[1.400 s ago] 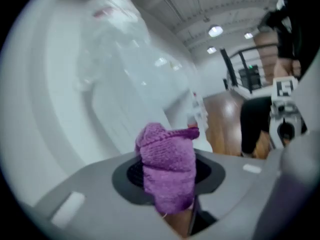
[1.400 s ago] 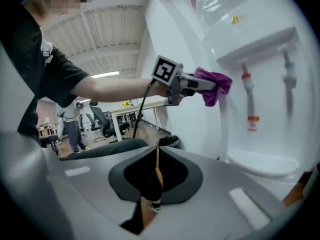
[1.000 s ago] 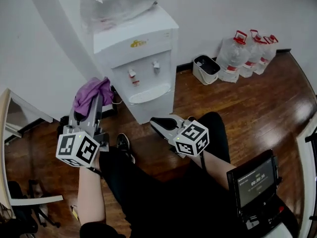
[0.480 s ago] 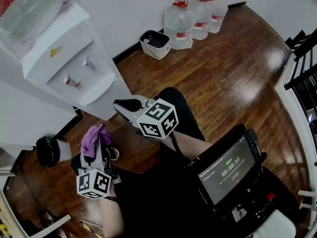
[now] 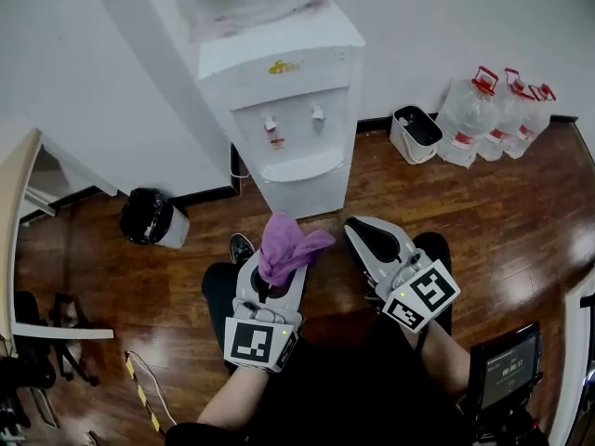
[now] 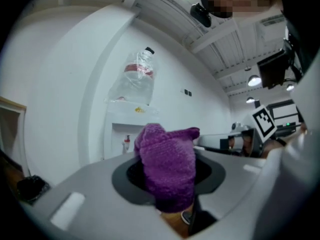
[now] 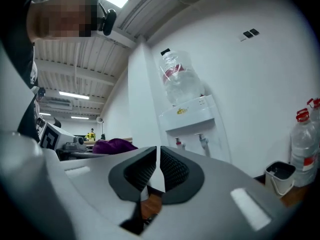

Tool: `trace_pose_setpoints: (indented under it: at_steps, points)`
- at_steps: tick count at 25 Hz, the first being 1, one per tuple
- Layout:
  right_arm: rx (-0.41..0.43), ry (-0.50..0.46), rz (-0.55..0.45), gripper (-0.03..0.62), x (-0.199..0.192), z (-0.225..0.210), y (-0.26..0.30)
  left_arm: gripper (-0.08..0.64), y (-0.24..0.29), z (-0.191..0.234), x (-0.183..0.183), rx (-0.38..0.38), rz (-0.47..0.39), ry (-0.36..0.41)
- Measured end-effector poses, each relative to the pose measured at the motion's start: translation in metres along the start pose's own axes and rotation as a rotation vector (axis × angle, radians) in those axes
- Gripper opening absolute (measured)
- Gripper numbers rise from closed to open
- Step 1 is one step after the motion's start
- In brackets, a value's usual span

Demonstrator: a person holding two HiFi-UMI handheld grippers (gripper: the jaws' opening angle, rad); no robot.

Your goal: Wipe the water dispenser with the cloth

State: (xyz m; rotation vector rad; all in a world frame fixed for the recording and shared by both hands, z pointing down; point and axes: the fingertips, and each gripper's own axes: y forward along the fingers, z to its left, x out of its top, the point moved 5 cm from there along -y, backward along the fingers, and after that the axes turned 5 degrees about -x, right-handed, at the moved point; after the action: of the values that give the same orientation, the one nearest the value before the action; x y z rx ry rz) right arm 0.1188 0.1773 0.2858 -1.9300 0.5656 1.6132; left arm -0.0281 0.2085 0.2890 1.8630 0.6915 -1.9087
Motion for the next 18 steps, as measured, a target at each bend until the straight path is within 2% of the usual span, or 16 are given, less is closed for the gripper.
trace_pose_setpoints:
  at_steps: [3, 7, 18]
  points:
    - [-0.009, -0.062, 0.001, 0.018, 0.001, 0.009, 0.001, 0.17, -0.009, 0.0, -0.002, 0.008, -0.017, 0.028]
    - [-0.061, -0.166, 0.016, 0.017, 0.0, 0.019, -0.006, 0.17, -0.028, -0.003, -0.001, 0.043, -0.035, 0.002]
    - [-0.074, -0.21, 0.024, 0.017, 0.008, 0.033, -0.012, 0.17, -0.036, -0.02, 0.02, 0.018, -0.069, 0.028]
